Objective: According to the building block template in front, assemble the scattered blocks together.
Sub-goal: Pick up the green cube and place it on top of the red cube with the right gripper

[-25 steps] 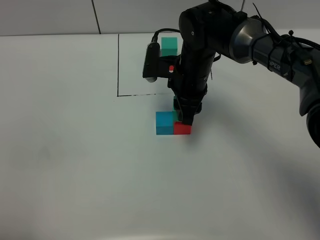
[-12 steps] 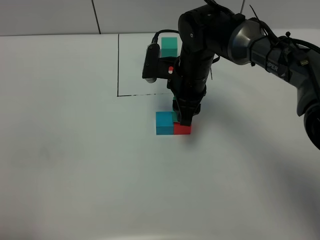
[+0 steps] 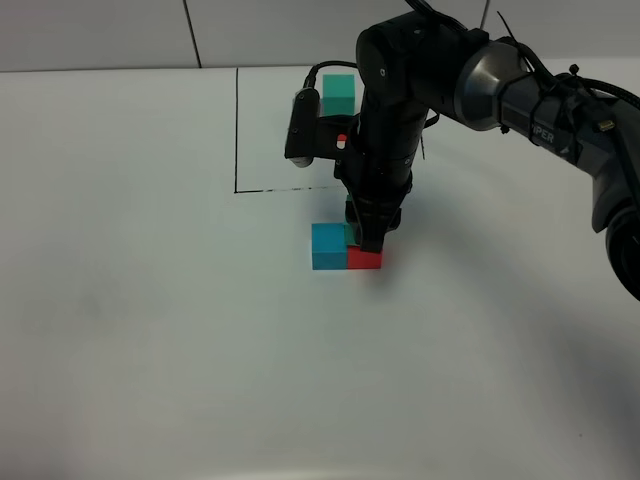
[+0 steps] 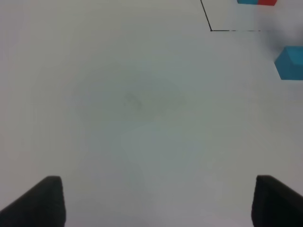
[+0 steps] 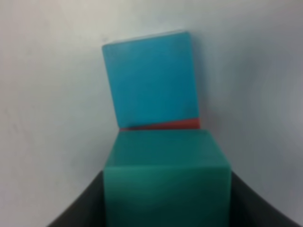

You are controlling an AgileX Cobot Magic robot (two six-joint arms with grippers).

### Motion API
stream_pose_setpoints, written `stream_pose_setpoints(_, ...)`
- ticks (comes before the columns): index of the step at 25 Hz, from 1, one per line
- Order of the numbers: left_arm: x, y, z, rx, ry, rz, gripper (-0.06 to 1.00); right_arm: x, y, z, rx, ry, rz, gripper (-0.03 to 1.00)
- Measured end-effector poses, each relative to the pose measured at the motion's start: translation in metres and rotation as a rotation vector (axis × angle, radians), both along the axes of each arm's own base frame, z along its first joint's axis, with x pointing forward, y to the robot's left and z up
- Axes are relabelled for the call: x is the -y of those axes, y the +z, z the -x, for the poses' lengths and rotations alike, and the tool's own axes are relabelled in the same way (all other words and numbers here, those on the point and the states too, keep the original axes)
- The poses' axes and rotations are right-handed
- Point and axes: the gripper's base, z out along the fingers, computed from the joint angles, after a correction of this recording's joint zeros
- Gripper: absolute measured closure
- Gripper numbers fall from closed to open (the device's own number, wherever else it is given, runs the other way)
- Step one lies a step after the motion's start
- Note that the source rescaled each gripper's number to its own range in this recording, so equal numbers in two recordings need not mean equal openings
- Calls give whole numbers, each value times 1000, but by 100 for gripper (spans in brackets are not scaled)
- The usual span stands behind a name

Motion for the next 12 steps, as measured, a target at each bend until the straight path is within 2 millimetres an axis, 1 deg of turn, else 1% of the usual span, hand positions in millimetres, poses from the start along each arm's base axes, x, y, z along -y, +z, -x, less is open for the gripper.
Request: stream_pose_setpoints(12, 0, 0, 0, 0, 0, 0, 18, 0, -2, 0, -2, 0, 1, 97)
